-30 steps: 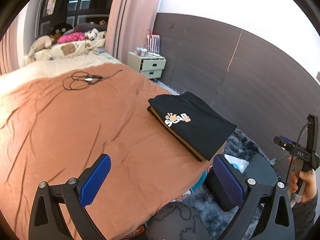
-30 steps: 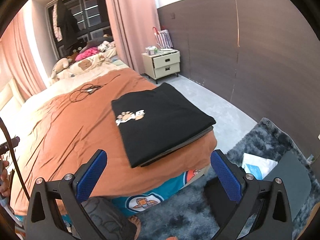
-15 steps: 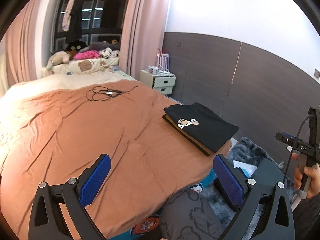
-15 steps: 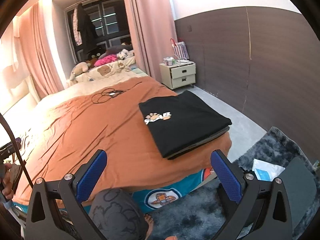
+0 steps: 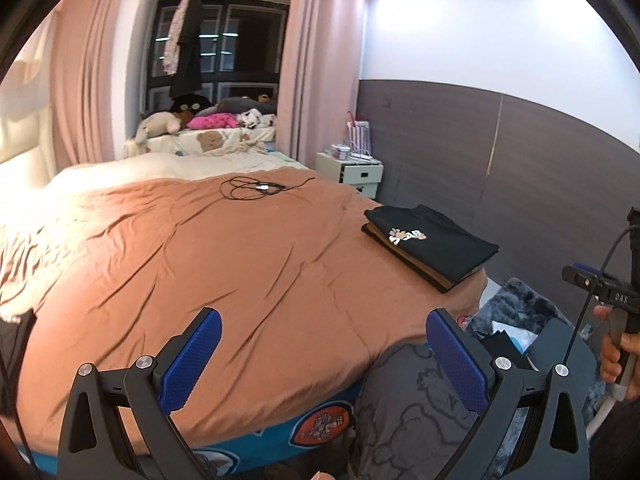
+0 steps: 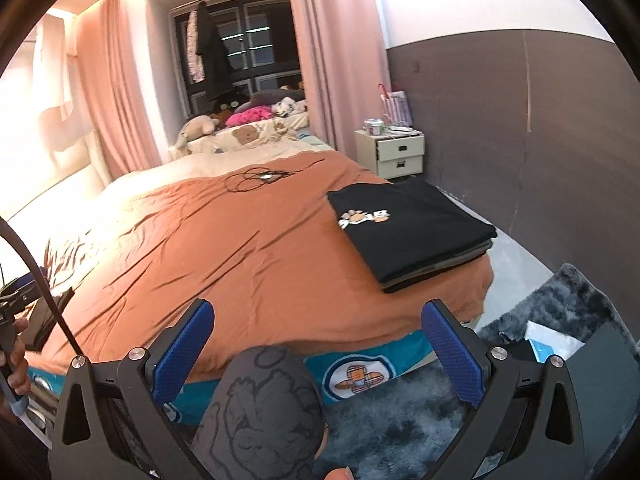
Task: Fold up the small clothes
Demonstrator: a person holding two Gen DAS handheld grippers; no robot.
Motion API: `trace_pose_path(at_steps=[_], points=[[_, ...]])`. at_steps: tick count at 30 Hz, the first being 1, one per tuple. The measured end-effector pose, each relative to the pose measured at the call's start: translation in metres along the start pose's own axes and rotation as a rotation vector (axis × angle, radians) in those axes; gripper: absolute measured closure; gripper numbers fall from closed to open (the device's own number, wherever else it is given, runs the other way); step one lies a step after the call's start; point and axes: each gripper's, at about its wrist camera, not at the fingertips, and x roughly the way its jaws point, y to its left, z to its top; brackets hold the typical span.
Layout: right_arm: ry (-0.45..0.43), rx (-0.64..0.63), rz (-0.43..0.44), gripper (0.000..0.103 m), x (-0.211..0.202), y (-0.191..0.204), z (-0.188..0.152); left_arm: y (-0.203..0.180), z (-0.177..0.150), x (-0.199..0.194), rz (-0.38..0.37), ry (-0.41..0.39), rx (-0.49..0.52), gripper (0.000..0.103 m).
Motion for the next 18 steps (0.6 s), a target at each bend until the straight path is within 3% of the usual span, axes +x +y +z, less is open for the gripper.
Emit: trace_pose_path(at_steps=[18], points=[[-0.054,-0.048,-0.032,0.0,-0.009,0.029,-0.059,-0.013,-0.065,-0.045,0.058,-0.076,-0.014,0.0]])
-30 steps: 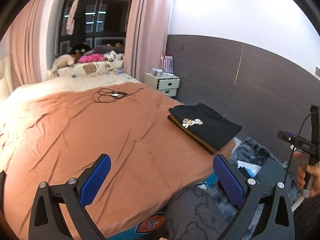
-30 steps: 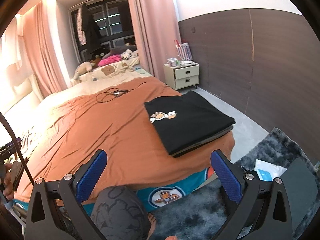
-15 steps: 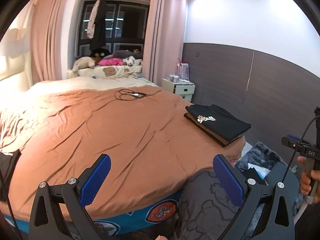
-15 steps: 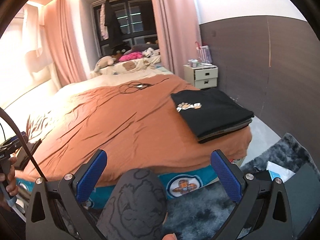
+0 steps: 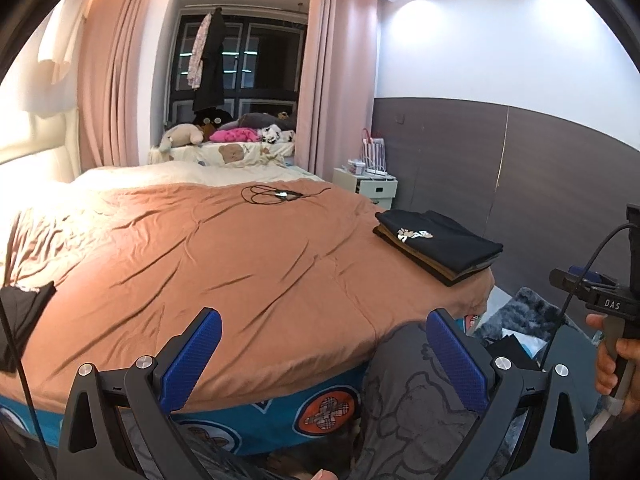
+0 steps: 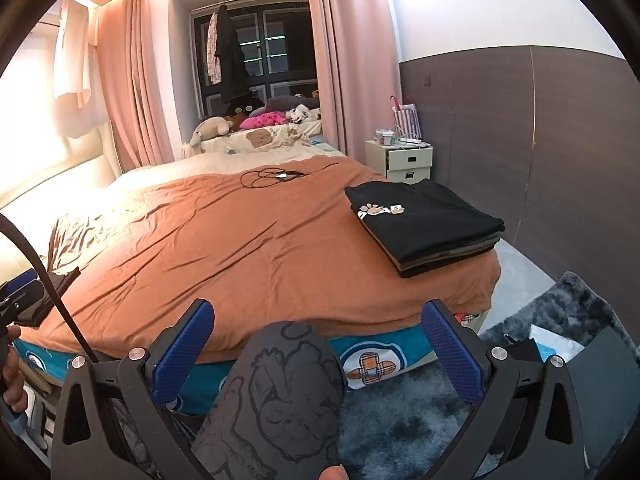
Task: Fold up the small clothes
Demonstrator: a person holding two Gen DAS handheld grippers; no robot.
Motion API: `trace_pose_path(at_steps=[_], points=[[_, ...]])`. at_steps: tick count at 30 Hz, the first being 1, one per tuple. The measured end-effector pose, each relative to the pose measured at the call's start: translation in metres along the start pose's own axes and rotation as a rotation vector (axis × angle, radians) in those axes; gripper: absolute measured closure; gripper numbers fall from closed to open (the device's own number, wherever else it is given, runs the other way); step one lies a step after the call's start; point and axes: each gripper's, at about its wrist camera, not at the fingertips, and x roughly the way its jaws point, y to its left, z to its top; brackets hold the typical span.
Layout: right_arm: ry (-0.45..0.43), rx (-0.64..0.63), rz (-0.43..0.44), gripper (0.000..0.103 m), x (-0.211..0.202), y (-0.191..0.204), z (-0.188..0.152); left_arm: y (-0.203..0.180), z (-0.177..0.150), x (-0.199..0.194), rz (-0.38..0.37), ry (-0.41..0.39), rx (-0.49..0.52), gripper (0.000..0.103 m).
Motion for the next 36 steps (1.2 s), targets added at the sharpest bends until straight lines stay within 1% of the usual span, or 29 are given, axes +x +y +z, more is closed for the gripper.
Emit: trace_pose_path(at_steps=[4,10,24,36], points=[[-0.002,0.001,0.01,0.0,-0.002,0.011,-0.011,0.006,-0.011,-0.002,0.027,0.001,-0.022,0.0],[-0.004,0.006,0.004,0.0,-0.003,0.021,-0.02,0.009,-0.017,-0.004,0.039,-0.001,-0.024,0.0],[0.0,-0.012,-0.012,0.0,0.003,0.03,-0.021,0.012,-0.021,-0.006,0.053,-0.002,-0.035,0.0],[0.014,-0.01,-0.013,0.0,0.008,0.033,-0.02,0.016,-0.023,-0.003,0.05,0.007,-0.045,0.0]])
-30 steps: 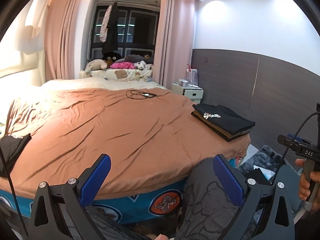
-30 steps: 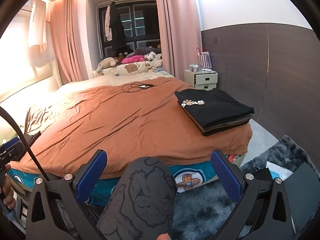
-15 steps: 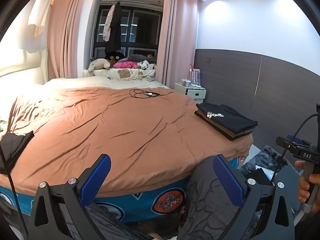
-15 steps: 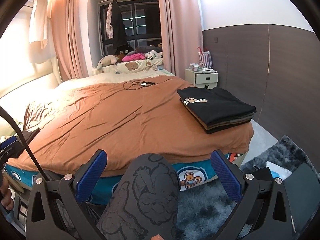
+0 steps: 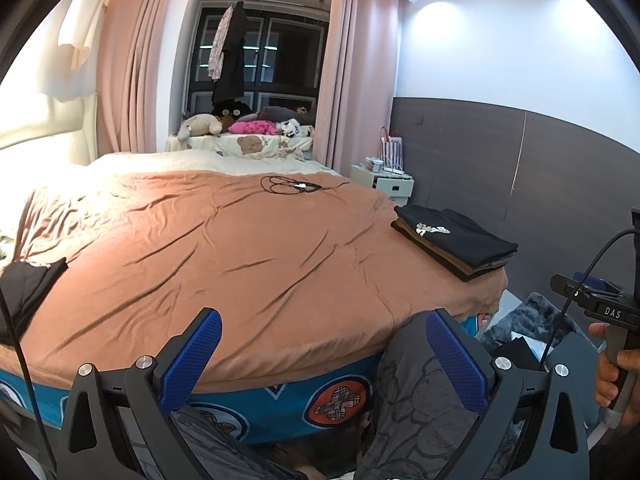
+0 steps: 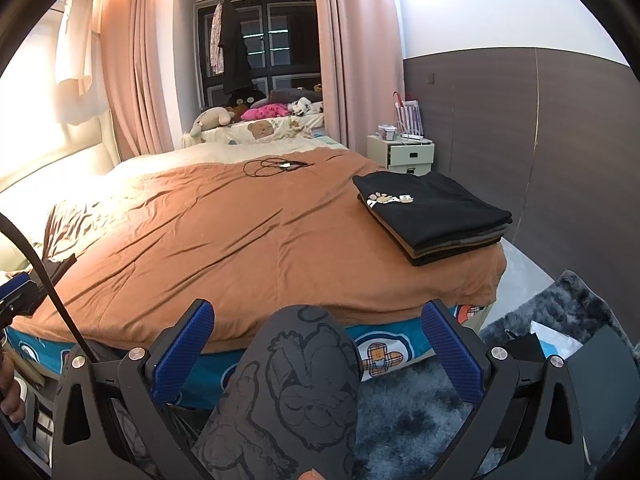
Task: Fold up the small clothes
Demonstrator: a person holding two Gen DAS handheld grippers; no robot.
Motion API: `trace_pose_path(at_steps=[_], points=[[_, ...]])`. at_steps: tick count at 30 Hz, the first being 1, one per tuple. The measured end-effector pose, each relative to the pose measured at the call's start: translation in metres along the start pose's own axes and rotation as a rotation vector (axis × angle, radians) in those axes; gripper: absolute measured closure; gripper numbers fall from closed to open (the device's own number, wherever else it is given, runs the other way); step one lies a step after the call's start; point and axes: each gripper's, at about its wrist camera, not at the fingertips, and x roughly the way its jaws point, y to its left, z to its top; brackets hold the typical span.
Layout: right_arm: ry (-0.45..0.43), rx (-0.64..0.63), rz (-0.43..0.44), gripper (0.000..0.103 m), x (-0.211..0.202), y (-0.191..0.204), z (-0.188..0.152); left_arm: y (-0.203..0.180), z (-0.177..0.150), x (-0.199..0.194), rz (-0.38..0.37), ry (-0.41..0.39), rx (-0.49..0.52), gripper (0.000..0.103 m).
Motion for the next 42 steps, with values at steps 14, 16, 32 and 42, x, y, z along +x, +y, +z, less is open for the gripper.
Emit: trace_pose_path(at_steps=[14,16,32,42], points=[[0.005,-0.003,0.004,0.0,0.0008,-0.0014,0.001,0.0013,-0.0008,-0.0011,-0.003,0.0,-0.004,0.0],[0.005,-0.003,0.004,0.0,0.0003,-0.0009,0.001,0.0014,-0.0013,-0.0019,-0.001,-0.002,-0.004,0.0],[-0.001,0.0,0.002,0.0,-0.0029,-0.0044,0.0019,0.0022,-0.0013,-0.0033,0.0,-0.002,-0.006,0.0],[0.001,-0.001,0.002,0.0,-0.0025,-0.0086,0.0022,-0.0004,-0.0003,-0.0056,0.0,0.0,0.0,0.0]])
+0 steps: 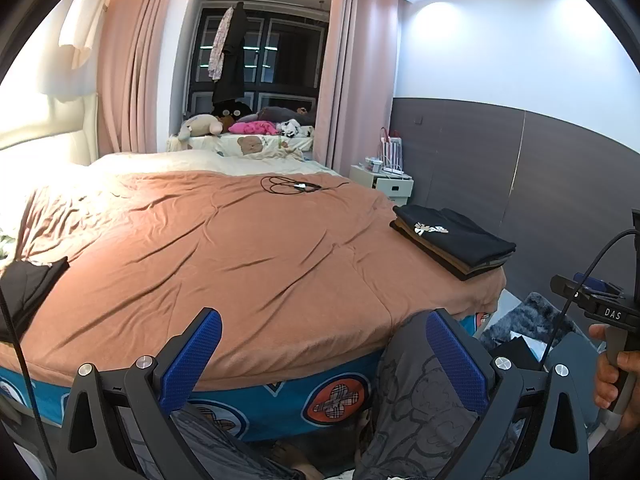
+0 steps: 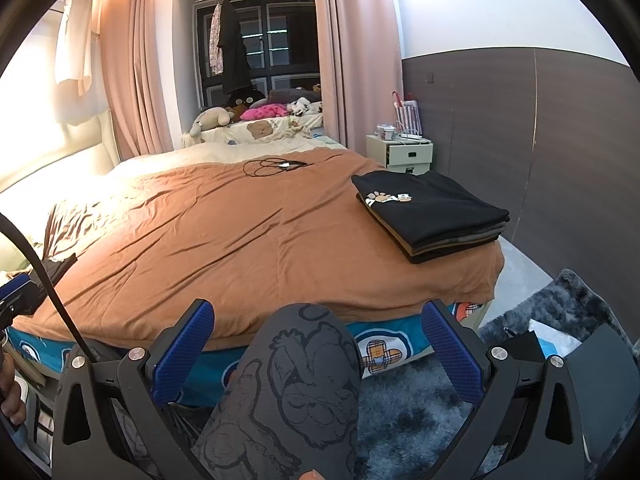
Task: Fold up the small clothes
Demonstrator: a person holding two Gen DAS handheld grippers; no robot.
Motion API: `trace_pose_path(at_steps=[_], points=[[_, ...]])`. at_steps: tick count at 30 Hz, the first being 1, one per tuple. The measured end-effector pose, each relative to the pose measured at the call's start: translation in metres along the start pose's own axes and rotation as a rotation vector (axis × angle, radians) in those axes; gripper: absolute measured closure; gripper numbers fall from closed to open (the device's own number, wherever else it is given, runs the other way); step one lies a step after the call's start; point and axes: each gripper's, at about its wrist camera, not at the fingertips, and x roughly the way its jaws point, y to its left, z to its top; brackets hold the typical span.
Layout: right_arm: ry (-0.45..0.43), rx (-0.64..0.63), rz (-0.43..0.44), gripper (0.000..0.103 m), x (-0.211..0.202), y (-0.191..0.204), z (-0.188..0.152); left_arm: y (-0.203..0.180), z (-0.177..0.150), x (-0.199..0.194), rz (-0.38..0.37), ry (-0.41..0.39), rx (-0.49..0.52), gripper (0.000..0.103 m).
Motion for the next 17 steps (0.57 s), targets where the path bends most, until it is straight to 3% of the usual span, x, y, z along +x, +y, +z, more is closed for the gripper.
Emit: trace_pose_path(at_steps=[17], points=[[0.011,-0.001,-0.004,0.0,0.0021,-0.0044,0.0027,-0.0026,0.0005,-0.0009,0.001,0.003,-0.001,0.0]])
